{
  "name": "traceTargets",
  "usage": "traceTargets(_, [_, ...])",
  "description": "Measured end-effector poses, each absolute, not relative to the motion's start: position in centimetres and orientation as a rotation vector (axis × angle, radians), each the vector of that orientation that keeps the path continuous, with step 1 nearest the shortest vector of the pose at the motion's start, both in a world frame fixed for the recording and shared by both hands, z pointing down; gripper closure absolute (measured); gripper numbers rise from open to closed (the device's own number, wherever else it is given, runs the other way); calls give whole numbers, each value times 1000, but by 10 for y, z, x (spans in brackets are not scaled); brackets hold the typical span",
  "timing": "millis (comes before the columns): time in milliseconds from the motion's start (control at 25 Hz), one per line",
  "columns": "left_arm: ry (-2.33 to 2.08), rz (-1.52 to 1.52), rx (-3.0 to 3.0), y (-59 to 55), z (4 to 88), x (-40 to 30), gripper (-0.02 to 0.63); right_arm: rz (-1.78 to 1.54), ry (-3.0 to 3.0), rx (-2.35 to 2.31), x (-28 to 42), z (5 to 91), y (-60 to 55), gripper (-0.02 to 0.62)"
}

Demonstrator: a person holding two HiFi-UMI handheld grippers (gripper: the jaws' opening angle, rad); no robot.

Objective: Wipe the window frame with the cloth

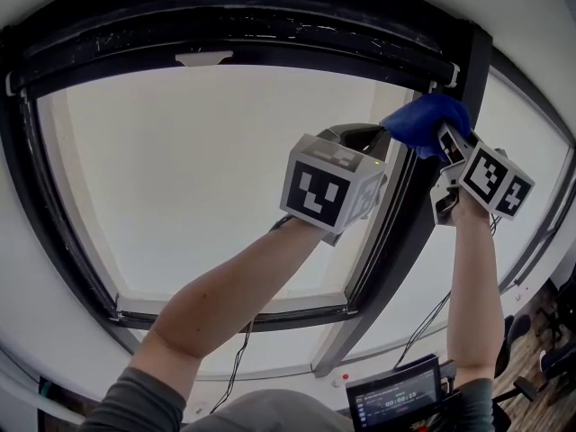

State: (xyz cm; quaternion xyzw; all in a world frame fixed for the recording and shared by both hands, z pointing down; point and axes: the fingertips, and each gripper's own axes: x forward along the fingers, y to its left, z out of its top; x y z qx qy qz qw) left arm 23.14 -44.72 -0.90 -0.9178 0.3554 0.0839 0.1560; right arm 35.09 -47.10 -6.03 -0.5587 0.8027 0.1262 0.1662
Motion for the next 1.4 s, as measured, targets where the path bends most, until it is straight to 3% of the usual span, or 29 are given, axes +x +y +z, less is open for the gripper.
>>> traceTargets(360, [1000, 277, -2586, -441, -21, 228, 597, 390, 2231, -1543, 352, -87, -469, 469])
traceTargets(880, [1000, 311, -2656, -446, 13, 238, 597, 397, 2280, -1570, 362, -41, -461, 469])
traceTargets(1400, [1024, 359, -2550, -427, -24, 249, 597, 473, 2225, -1486, 376, -82, -442, 469])
